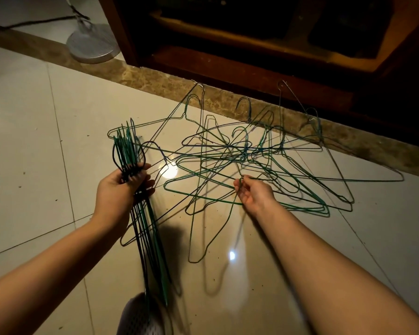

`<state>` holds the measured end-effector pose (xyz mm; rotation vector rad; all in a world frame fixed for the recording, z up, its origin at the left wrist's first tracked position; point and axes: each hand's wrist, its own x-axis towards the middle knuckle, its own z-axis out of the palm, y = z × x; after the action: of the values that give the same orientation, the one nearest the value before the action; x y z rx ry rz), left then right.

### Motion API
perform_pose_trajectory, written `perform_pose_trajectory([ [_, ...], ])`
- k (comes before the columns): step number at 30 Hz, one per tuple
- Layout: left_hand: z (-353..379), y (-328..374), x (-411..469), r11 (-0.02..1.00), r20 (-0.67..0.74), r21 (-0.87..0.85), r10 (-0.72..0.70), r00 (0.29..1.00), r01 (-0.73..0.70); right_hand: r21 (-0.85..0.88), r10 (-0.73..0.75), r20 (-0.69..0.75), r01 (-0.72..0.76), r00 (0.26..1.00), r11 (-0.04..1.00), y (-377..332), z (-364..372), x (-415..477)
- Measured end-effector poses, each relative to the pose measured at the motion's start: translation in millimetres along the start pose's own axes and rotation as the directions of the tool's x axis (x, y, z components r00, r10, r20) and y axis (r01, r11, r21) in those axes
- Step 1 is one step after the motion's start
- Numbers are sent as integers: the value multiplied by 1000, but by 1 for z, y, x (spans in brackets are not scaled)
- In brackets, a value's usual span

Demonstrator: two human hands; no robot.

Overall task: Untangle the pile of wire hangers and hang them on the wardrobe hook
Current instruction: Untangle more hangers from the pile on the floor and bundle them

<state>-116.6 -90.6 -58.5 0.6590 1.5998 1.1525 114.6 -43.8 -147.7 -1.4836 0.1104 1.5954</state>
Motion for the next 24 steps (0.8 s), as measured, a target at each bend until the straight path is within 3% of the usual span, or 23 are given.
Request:
perform_pose_trajectory([
  [4, -2, 1, 1, 1000, -7, 10, 4, 1000, -4, -15, 22, 42, -21, 999, 1000, 0, 3, -1],
  [9, -2, 0, 1, 1000, -16, 9, 5, 1000, -5, -78, -10, -7, 9, 1000, 997, -1, 5, 2],
  [18, -1, 0, 0, 1000, 8, 5, 11, 1000, -11, 11, -195, -41, 196, 980, 981, 1, 6, -3],
  [24, 5, 2, -2, 1000, 20, -4, 18, 1000, -18, 68, -199, -72, 204, 977, 977, -9, 1, -8],
])
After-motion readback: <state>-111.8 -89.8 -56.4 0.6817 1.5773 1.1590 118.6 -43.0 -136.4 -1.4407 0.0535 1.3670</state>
